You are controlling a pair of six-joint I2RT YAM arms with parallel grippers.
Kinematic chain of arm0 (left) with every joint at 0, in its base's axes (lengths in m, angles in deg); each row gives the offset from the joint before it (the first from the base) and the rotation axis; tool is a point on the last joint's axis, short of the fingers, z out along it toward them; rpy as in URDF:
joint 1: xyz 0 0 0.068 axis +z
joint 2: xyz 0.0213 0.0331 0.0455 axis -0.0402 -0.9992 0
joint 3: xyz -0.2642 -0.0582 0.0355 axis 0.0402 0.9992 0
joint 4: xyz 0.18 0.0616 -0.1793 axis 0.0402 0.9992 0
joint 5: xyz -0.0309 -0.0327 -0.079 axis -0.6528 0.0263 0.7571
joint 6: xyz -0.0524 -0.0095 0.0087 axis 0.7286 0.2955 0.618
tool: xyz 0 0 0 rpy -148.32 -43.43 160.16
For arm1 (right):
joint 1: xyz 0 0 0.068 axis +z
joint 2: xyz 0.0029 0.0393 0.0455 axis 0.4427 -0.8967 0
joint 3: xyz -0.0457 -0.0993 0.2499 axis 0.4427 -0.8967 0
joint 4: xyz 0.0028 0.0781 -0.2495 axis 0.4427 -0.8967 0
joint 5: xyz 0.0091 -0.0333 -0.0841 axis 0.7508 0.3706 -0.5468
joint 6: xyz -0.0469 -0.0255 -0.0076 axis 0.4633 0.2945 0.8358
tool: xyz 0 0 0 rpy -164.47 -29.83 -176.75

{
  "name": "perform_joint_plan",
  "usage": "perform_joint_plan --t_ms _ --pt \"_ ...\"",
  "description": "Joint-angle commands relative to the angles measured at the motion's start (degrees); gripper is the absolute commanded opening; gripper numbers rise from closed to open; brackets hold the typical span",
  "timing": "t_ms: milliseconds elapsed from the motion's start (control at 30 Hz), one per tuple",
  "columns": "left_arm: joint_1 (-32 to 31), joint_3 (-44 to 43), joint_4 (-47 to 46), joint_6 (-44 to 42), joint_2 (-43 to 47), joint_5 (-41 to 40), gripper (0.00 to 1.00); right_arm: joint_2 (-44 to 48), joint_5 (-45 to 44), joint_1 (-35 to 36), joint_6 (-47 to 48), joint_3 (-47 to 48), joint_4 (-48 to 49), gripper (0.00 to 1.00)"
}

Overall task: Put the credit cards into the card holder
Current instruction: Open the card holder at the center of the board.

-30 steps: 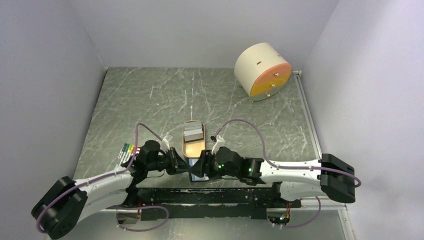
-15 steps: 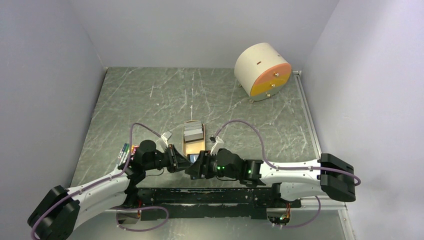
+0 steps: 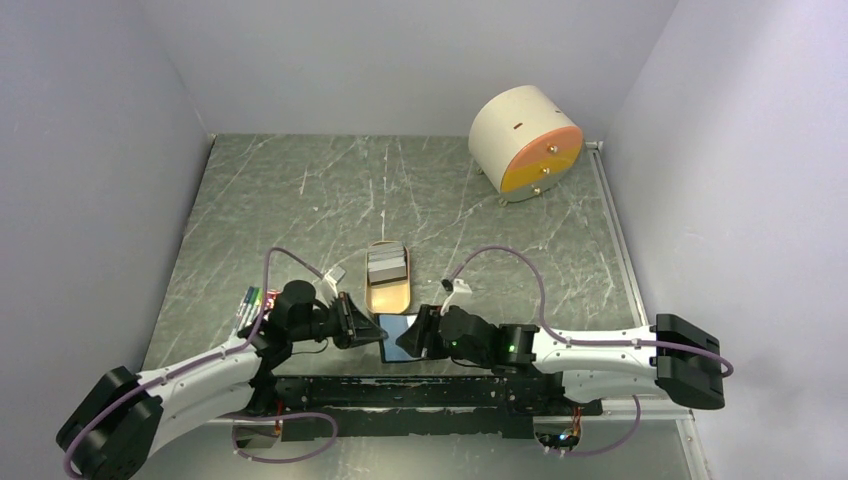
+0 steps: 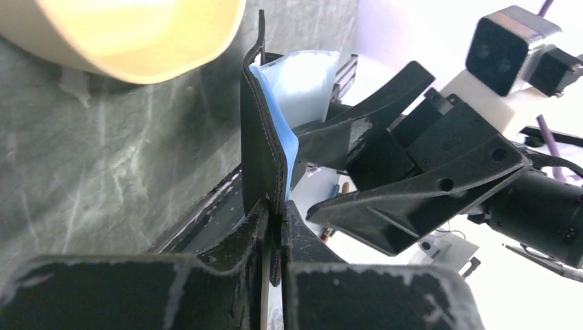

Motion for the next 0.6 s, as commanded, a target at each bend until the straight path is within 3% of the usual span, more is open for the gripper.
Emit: perform_joint_plan --t_ms 0,300,567 --pt "-0.32 -1.83 3.79 -3.28 -1.55 -0.79 0.09 -0.72 -5.19 0.02 0.03 -0.18 -5.38 0.60" --pt "-0.34 -2.12 4.75 -7.77 -7.52 -2.78 0.10 -7.68 -6.09 -0.19 4.96 0.14 -0.50 0.47" --pt "-0.36 -9.58 23.21 -13.88 -3.15 -12.05 0.35 -15.04 -6.03 -0.26 5.11 1.98 -1.40 0.27"
